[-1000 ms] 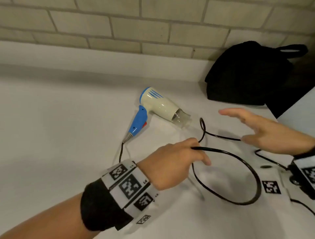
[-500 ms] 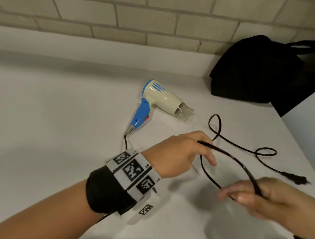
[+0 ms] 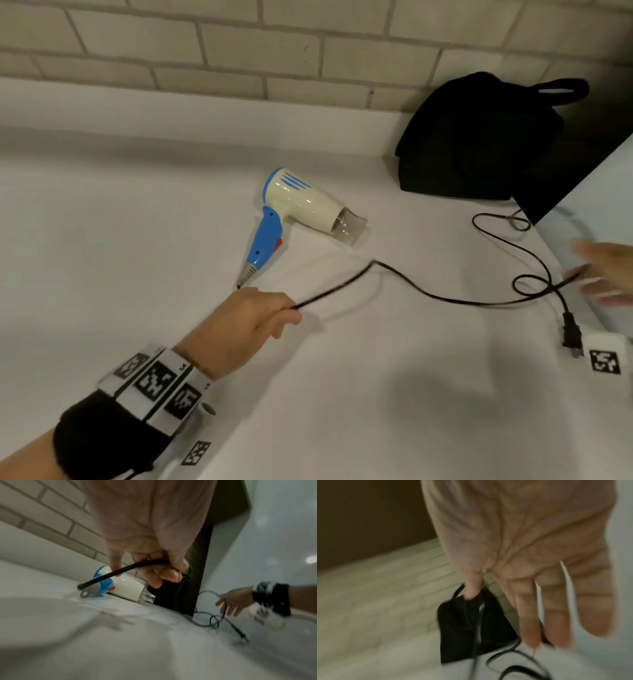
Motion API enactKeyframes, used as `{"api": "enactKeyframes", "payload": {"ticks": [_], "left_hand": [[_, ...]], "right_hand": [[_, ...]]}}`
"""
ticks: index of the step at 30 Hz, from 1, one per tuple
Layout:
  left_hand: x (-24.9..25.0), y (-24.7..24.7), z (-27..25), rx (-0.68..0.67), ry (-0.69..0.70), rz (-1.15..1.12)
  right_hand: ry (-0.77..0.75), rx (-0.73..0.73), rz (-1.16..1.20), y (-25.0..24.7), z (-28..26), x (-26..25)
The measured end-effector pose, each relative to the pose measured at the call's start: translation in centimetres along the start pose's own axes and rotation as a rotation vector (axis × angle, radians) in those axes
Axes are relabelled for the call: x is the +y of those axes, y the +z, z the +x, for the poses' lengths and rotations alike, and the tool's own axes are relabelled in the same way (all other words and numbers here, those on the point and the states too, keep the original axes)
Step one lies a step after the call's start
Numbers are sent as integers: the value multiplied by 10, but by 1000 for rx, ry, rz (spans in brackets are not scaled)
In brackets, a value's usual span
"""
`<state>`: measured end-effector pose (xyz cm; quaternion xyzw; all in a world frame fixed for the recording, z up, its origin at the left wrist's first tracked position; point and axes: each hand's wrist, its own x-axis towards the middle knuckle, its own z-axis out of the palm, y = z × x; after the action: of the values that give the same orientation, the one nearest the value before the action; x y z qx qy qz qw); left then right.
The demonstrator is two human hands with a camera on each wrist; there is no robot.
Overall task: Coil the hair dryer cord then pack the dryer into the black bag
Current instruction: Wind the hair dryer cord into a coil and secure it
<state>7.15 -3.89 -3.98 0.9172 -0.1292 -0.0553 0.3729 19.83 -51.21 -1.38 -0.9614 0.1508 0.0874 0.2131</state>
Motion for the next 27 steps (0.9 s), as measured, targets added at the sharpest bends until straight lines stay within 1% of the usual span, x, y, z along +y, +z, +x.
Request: {"api": "enactKeyframes", "payload": {"ticks": [1, 2, 3, 4, 5, 7, 8, 9, 11, 12, 13, 15, 16, 17, 19, 20, 21, 22, 23, 24, 25, 26, 27], "left_hand": [[7, -1, 3, 45, -24, -144], [16, -2, 6, 67, -30, -267], [26, -2, 9, 70, -13, -355], [35, -1, 12, 50, 17, -413], [45, 1, 15, 18, 45, -440], [65, 7, 20, -45, 116, -471], [71, 10, 21, -71, 154, -491], [77, 12, 22, -95, 189, -512], [82, 14, 21, -122, 221, -566], [83, 14, 20, -135, 228, -598], [83, 13, 17, -156, 239, -635], [79, 13, 12, -192, 256, -709], [77, 13, 12, -201, 265, -738], [76, 13, 12, -198, 271, -754], [77, 14, 14, -164, 298, -761], [78, 14, 16, -133, 313, -763], [78, 14, 19, -96, 313, -775], [77, 14, 22, -46, 302, -789], [75, 14, 25, 13, 291, -801], [74, 14, 28, 76, 281, -810], [74, 14, 31, 131, 262, -821], [74, 14, 34, 176, 231, -843], [74, 15, 37, 202, 196, -866]], "right_hand": [[-63, 9, -227, 5, -27, -32], [-80, 50, -318, 14, -43, -56], [-173, 123, -391, 20, -55, -70], [-293, 196, -327, 28, -71, -87], [-463, 203, -243, 39, -91, -105], [-826, 120, -165, 69, -123, -143], [-950, 74, -156, 81, -130, -157], [-993, 36, -123, 92, -131, -164], [-953, 10, 9, 110, -120, -164], [-903, -4, 128, 114, -115, -166], [-849, -55, 242, 119, -113, -167], [-757, -306, 485, 128, -112, -168], [-747, -395, 546, 133, -113, -168], [-742, -445, 573, 137, -116, -170], [-718, -512, 677, 142, -123, -174], [-700, -515, 722, 143, -126, -176], [-673, -496, 714, 145, -127, -176], [-622, -465, 637, 145, -130, -179], [-576, -455, 511, 146, -132, -178], [-559, -452, 319, 144, -135, -177], [-580, -432, 91, 141, -141, -177], [-644, -391, -134, 139, -147, -178], [-720, -341, -276, 137, -156, -181]]}}
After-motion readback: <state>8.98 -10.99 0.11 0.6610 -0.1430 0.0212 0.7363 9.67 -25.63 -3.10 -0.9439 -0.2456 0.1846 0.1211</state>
